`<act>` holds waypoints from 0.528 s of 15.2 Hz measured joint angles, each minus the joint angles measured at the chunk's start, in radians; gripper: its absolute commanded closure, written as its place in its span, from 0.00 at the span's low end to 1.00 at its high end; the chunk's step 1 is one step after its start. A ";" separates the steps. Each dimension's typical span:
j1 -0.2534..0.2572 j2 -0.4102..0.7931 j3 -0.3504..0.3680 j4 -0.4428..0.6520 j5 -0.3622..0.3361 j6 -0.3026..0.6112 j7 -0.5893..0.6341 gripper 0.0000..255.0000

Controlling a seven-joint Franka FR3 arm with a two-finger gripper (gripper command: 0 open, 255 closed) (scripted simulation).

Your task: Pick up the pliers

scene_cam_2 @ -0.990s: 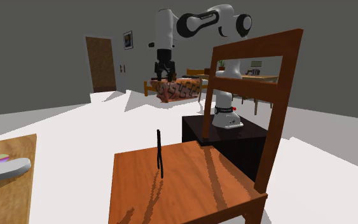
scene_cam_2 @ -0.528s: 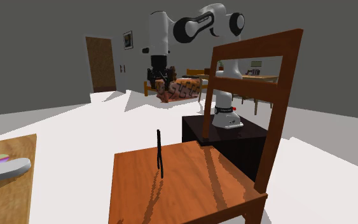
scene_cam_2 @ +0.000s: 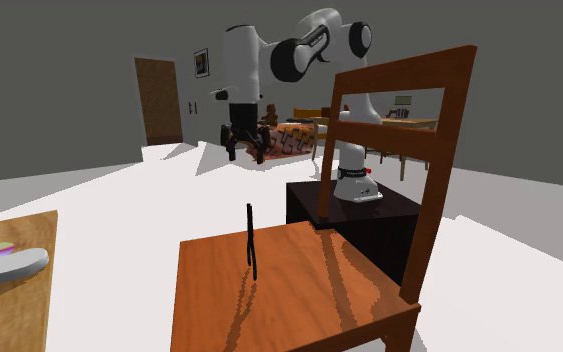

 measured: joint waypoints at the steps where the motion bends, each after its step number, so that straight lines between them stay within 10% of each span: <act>1: 0.013 0.030 0.008 0.028 -0.013 -0.002 -0.002 0.00; 8: 0.104 0.240 0.048 0.214 -0.108 -0.016 -0.034 0.00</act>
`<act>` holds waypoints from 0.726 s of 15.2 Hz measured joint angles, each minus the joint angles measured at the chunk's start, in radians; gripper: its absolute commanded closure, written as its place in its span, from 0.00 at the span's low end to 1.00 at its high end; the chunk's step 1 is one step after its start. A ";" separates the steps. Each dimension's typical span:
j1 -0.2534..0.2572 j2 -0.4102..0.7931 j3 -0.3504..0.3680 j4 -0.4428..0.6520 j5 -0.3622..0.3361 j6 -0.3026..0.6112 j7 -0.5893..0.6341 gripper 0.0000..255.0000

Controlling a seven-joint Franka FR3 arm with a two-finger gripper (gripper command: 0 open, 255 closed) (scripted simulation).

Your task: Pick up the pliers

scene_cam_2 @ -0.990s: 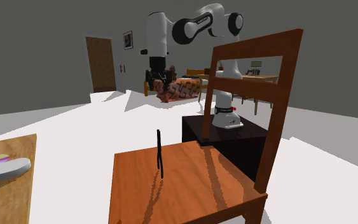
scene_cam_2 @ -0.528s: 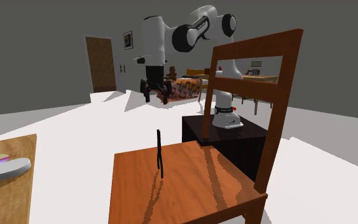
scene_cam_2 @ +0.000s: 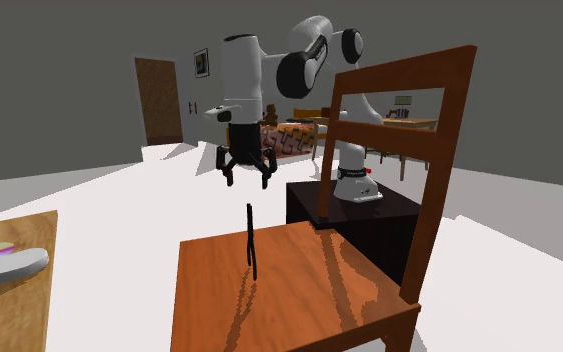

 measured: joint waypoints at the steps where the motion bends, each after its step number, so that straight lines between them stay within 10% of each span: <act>1: 0.016 0.033 0.003 0.034 -0.014 -0.005 0.000 0.00; 9: 0.033 0.100 -0.004 0.028 -0.042 0.061 0.007 0.00; 10: 0.034 0.102 -0.004 0.024 -0.043 0.066 0.009 1.00; 11: 0.034 0.103 -0.004 0.023 -0.044 0.069 0.009 1.00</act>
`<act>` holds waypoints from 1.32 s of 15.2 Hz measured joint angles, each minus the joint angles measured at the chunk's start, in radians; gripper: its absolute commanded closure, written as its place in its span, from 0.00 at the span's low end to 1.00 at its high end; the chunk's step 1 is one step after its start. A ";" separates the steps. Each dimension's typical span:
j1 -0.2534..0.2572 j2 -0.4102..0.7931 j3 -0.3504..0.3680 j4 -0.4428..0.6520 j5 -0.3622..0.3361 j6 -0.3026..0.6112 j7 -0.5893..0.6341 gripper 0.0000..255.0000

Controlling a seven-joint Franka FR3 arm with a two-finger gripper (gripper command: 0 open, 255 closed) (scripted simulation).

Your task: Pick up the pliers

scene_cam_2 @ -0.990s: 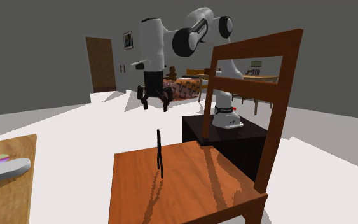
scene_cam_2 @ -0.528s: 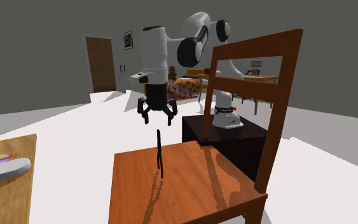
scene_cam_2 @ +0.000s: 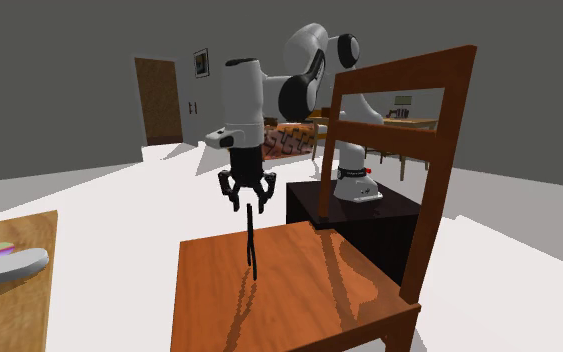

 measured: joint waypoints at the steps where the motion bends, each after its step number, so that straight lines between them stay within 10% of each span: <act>1: 0.000 0.001 0.000 -0.001 0.000 0.001 0.000 1.00; 20: -0.006 -0.055 0.013 0.055 0.025 -0.106 -0.017 1.00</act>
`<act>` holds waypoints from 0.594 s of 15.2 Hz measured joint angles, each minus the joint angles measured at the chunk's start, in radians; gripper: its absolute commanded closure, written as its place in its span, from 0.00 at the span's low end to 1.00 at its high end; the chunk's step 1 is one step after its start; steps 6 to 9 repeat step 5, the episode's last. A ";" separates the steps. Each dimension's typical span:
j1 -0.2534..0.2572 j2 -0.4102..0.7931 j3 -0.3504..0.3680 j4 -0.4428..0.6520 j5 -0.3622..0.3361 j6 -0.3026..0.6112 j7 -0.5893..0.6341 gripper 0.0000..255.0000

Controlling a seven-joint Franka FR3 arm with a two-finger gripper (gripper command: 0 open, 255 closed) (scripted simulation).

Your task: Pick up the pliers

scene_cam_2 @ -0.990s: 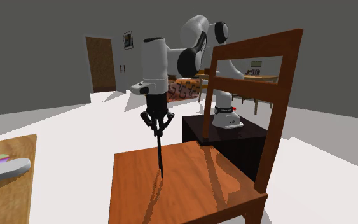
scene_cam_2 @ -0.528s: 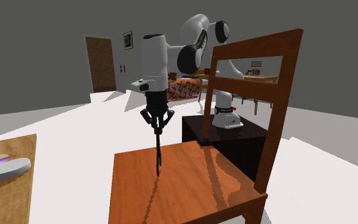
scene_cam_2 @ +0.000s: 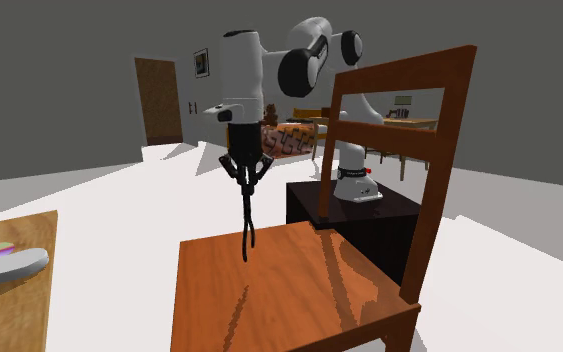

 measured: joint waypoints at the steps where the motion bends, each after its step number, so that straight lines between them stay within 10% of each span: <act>1: -0.001 -0.006 0.001 0.003 0.002 -0.009 -0.001 1.00; 9: -0.003 -0.024 0.005 0.028 0.010 -0.050 -0.008 1.00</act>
